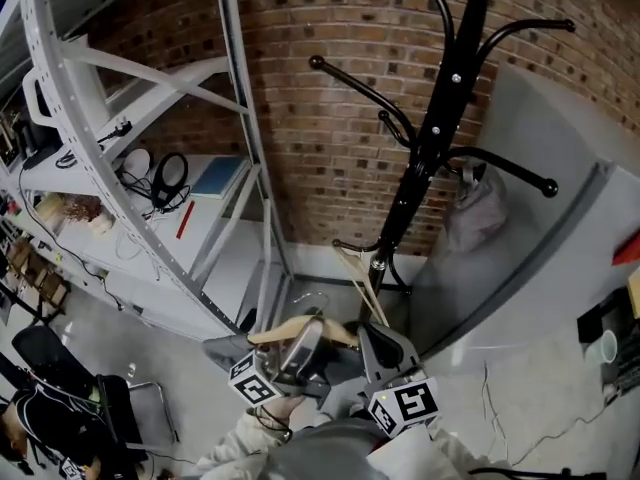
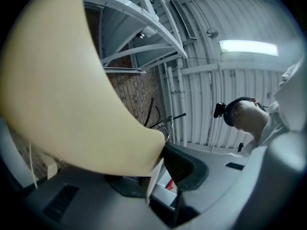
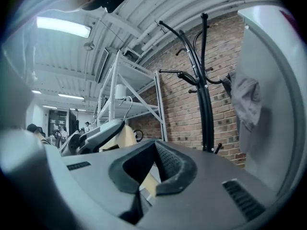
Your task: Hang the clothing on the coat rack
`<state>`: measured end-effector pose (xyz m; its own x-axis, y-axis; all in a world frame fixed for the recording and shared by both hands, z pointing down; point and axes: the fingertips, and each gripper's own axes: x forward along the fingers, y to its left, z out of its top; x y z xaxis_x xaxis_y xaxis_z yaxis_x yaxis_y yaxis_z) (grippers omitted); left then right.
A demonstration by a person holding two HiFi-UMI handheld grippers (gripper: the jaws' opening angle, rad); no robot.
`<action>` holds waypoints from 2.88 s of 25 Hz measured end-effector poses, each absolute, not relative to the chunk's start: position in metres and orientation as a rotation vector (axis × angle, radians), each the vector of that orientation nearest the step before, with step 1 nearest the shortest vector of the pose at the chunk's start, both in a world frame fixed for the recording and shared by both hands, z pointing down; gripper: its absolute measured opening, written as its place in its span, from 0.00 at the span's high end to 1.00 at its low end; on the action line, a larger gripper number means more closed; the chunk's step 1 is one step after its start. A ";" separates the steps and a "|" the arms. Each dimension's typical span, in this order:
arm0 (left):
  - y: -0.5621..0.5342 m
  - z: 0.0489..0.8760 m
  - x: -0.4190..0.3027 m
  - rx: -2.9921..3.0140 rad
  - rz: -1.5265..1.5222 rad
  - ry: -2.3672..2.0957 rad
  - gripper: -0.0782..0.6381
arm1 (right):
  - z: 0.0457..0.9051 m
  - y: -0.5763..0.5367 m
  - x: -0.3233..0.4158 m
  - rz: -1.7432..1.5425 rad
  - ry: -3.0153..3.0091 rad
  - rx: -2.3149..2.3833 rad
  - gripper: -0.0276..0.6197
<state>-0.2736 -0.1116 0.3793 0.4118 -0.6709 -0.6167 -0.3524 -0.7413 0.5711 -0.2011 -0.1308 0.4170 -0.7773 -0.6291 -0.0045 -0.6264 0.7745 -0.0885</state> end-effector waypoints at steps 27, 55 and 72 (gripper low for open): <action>-0.139 0.372 -0.104 2.312 -1.178 -0.556 0.74 | 0.413 -0.141 -0.027 -0.122 2.776 -1.362 0.92; -0.179 0.344 -0.146 2.367 -1.235 -0.584 0.74 | 0.402 -0.167 -0.035 -0.072 2.705 -1.433 0.92; -0.212 0.304 -0.162 2.423 -1.300 -0.557 0.74 | 0.389 -0.189 -0.040 0.002 2.675 -1.446 0.92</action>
